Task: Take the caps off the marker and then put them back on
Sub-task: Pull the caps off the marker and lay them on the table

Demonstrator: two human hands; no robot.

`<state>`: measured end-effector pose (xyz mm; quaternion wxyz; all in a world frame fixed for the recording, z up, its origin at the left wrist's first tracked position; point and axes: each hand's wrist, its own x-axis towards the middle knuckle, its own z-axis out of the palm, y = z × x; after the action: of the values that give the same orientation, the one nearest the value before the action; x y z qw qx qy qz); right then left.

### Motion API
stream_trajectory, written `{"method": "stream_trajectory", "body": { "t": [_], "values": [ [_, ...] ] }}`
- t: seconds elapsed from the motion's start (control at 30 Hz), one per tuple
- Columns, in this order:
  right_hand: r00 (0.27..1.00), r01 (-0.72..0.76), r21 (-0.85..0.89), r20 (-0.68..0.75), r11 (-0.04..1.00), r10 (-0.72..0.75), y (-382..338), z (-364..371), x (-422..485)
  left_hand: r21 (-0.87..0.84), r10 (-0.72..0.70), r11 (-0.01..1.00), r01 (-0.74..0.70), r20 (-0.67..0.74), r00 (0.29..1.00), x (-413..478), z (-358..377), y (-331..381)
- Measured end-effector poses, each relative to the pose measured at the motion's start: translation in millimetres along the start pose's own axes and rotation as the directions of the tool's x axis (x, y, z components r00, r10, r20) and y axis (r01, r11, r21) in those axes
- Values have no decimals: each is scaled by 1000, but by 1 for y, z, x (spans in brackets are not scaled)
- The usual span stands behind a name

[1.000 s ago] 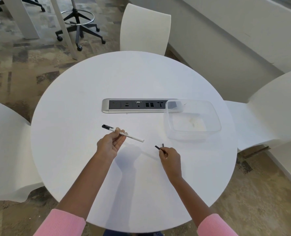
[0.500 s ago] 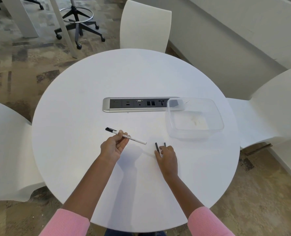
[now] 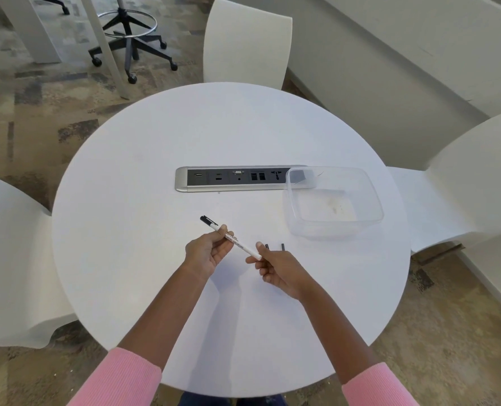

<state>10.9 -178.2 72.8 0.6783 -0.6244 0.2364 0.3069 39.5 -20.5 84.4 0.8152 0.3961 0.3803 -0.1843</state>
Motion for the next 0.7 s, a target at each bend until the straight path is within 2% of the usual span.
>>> {"method": "stream_trajectory", "body": {
  "t": [0.17, 0.3, 0.47, 0.6, 0.7],
  "values": [
    [985, -94, 193, 163, 977, 63, -9, 7, -11, 106, -67, 992, 62, 42, 997, -1, 5, -5],
    [957, -187, 414, 280, 891, 72, -15, 15, -20, 176, -171, 972, 155, 78, 982, -1, 8, -10],
    [960, -215, 509, 267, 834, 84, -17, 22, -25, 184, -236, 958, 220, 70, 969, 3, 6, -16],
    [975, -151, 487, 218, 860, 48, -13, 20, -23, 199, -153, 970, 139, 57, 987, 5, 1, -20],
    [990, -33, 357, 139, 934, -19, -10, 18, -19, 322, 47, 945, -54, 30, 998, 7, -3, -23]
  ]
}}
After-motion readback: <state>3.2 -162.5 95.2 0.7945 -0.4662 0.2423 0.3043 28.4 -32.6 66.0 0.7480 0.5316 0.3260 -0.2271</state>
